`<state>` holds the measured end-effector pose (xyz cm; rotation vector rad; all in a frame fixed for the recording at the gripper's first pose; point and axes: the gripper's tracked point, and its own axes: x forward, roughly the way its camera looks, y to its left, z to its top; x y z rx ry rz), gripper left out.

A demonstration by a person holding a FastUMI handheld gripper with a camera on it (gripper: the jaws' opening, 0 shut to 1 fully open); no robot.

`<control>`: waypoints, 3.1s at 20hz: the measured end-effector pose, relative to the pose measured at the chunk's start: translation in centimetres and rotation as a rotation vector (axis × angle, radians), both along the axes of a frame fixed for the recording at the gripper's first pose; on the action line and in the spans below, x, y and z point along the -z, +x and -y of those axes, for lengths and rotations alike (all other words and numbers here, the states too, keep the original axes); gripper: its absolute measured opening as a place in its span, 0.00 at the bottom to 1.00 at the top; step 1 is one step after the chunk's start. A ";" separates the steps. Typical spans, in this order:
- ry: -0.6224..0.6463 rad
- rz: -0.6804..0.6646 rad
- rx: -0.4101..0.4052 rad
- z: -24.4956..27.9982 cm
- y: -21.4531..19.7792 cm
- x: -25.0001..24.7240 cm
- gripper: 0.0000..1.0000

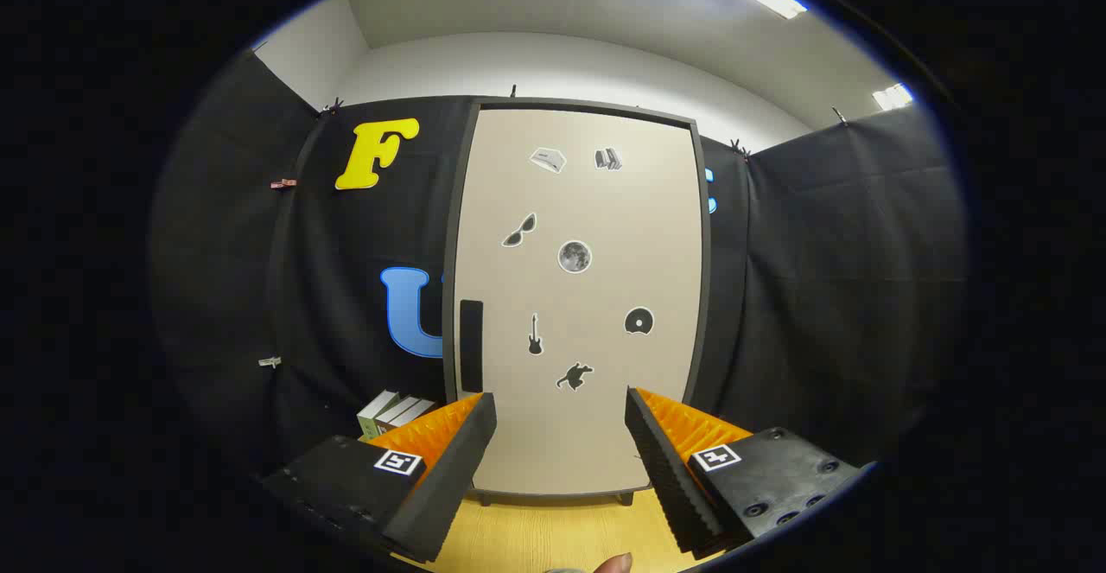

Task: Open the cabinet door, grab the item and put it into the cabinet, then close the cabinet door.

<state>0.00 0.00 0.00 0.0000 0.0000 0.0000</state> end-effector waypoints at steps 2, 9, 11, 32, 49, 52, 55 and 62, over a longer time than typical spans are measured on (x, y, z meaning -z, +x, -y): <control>0.001 0.000 -0.004 -0.3 0.0 0.0 0.97; -0.002 0.007 -0.007 -1.0 0.2 -0.3 0.97; -0.010 0.009 -0.010 -1.3 0.3 -0.3 0.97; 0.052 -0.011 -0.102 -9.8 8.5 0.0 0.97; -0.038 0.009 -0.010 -11.8 21.7 5.2 0.70; 0.014 0.013 0.017 -11.0 21.8 5.1 0.39; 0.034 -0.052 -0.017 -10.8 21.6 5.5 0.29; 0.065 -0.087 -0.122 -10.3 16.8 4.8 0.21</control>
